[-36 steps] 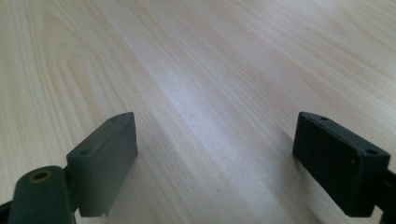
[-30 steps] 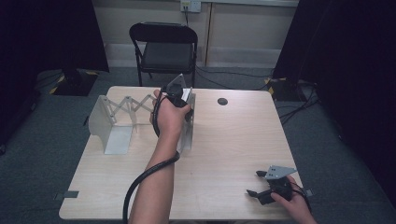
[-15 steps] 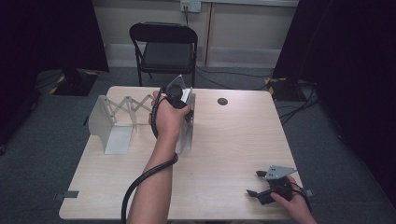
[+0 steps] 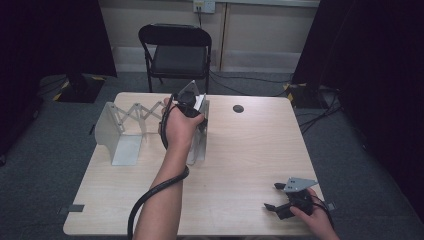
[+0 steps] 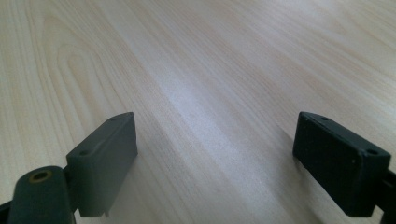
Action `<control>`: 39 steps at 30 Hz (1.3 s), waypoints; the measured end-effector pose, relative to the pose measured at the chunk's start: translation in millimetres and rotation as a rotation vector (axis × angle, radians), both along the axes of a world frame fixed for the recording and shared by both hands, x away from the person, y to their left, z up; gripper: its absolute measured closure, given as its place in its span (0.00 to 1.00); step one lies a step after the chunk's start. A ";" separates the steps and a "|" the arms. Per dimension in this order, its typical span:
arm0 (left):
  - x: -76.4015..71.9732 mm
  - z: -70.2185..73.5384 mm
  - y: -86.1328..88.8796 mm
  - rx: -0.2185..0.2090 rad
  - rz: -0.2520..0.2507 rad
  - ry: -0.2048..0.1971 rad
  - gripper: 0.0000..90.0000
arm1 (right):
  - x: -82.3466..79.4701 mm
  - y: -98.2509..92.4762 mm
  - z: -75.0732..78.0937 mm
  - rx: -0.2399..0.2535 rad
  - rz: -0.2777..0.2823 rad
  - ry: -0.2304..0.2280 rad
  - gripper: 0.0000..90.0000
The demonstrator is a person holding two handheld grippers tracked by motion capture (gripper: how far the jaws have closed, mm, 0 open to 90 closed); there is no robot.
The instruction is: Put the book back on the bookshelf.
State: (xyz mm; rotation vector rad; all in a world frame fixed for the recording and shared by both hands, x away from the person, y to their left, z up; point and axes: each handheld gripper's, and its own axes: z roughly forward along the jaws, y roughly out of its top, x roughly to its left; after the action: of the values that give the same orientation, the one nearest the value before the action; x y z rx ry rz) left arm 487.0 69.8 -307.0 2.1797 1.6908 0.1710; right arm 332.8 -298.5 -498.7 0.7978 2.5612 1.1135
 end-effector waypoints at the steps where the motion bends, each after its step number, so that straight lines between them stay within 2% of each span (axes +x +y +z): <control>1: -0.2 -0.2 0.1 0.000 0.000 -0.001 0.34 | 0.0 0.0 0.0 0.000 0.000 0.000 0.15; 9: -3.4 -0.2 1.4 -0.014 0.004 -0.007 0.34 | 0.0 0.0 0.0 0.000 0.000 0.000 0.15; 21: -9.7 -0.5 1.0 -0.008 -0.023 -0.015 0.29 | 0.0 0.0 0.0 0.000 0.000 0.000 0.15; 39: -18.7 -1.9 3.4 -0.011 -0.029 -0.025 0.29 | -0.1 0.1 -0.1 0.000 0.000 -0.001 0.15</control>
State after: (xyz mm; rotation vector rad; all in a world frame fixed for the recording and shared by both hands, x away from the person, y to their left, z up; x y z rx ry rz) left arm 468.4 73.1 -308.8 2.1832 1.6419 0.1799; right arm 332.7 -298.4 -498.8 0.7972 2.5600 1.1137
